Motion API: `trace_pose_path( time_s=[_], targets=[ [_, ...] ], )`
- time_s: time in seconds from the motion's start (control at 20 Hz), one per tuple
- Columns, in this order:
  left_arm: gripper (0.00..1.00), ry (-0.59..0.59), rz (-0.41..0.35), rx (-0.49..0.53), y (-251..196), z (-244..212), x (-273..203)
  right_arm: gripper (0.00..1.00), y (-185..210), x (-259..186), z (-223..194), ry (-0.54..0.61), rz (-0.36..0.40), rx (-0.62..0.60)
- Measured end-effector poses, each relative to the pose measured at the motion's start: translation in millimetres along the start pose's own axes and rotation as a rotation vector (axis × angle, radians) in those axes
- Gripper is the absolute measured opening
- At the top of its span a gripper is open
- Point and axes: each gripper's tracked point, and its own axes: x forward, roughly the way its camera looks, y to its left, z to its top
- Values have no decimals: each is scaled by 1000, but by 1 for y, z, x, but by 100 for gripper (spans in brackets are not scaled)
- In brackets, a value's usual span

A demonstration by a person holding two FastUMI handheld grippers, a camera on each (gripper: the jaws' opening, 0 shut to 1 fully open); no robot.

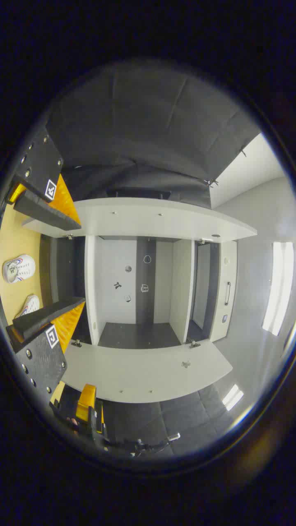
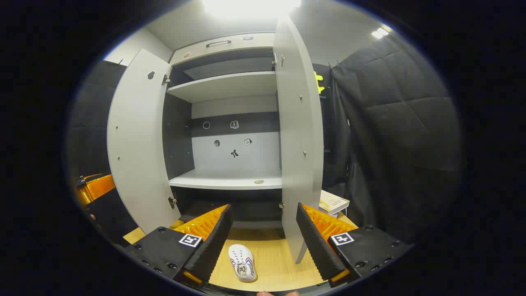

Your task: Grab one shoe with the right hand and put it into the shoe cabinet, grab the other shoe with the left hand and put it into the shoe cabinet; then close the right door with the right hand and the left door with the left hand.

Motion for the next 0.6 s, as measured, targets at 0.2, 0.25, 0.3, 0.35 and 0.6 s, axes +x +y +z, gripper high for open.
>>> trace_pose_path(
  time_s=[0.2, 0.25, 0.3, 0.35, 0.6],
  targets=[
    [93, 19, 5, -5, 3, -7, -5, 98, 7, 6, -7, 19, 12, 3],
    [93, 19, 4, -4, 3, -8, -6, 98, 8, 9, -10, 27, 13, 4],
    [93, 20, 2, -1, 3, -8, -7, 98, 9, 10, -13, 36, 16, 8],
    [93, 20, 2, -1, 3, -9, -8, 98, 11, 11, -15, 44, 20, 14],
    [93, 29, 10, -13, 2, -18, -16, 98, 19, 20, -12, 56, 50, 20]
  ],
)
